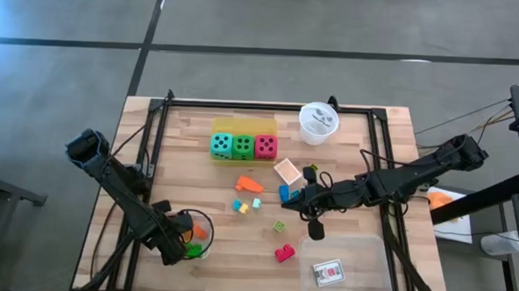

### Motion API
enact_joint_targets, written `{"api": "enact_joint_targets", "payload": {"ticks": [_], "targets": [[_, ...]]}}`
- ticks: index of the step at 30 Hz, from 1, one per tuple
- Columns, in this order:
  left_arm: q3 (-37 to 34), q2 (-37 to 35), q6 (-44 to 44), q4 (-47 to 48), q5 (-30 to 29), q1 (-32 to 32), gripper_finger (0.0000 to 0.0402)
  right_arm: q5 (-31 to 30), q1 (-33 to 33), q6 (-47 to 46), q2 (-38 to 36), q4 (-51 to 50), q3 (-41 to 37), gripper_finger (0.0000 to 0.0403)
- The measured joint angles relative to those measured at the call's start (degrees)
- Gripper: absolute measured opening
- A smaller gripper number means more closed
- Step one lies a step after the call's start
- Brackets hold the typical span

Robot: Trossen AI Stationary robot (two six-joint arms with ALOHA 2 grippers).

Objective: Pick & Place Toys
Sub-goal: Put the red game piece into the white bin

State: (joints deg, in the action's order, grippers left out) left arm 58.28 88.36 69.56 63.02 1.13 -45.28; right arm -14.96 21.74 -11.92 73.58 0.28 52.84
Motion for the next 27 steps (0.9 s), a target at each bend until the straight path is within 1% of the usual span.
{"api": "enact_joint_targets", "payload": {"ticks": [6, 13, 21, 27], "targets": [[-0.07, -0.2, 0.16, -0.92, 0.01, 0.0, 0.0106, -0.01, -0.02, 0.0, 0.0, -0.01, -0.01, 0.0009], [-0.09, -0.2, 1.03, -2.01, 1.92, 0.0, 0.0132, 0.0, -0.07, 0.0, 0.0, -0.01, -0.02, 0.0009], [-0.11, -0.17, 0.95, -2.18, 2.85, 0.0, 0.0137, 0.0, -0.07, 0.0, 0.0, -0.01, -0.02, 0.0009], [-0.17, -0.86, -0.23, -4.79, 4.7, 0.0, 0.0138, 0.0, -0.04, -0.02, 0.0, 0.0, -0.02, 0.0009]]}}
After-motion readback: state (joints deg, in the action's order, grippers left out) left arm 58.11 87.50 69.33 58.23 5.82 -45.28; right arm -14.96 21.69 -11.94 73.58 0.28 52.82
